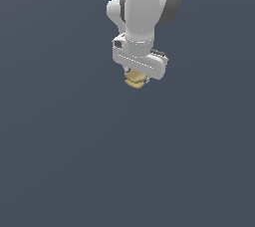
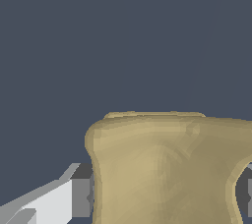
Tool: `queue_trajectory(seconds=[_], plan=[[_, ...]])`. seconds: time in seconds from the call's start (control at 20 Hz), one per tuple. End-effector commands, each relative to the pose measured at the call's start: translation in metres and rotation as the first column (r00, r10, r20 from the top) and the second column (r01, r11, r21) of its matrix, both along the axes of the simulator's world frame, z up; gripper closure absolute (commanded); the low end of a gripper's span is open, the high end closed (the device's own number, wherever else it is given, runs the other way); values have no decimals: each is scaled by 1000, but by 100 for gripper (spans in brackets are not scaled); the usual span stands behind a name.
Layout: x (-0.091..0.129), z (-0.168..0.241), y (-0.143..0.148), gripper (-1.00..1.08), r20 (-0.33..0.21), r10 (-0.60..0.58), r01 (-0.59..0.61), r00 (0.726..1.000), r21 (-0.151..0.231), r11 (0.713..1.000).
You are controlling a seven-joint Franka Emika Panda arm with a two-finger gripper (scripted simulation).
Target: Pick up the object and move it to a goal position.
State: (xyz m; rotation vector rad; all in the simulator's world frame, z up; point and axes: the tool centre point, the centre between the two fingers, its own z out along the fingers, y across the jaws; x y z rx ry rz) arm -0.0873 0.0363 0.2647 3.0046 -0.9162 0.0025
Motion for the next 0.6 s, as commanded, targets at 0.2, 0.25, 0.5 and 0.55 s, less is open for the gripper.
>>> queue_trajectory(seconds=[0.2,0.25,0.5,0.55], plan=[[-13,37,9,108,-1,0,0,1000,-1,1000],[-14,40,10,108,-1,0,0,1000,-1,1000],[-16,50,13,108,-1,0,0,1000,0,1000],[-17,50,13,108,-1,0,0,1000,0,1000]])
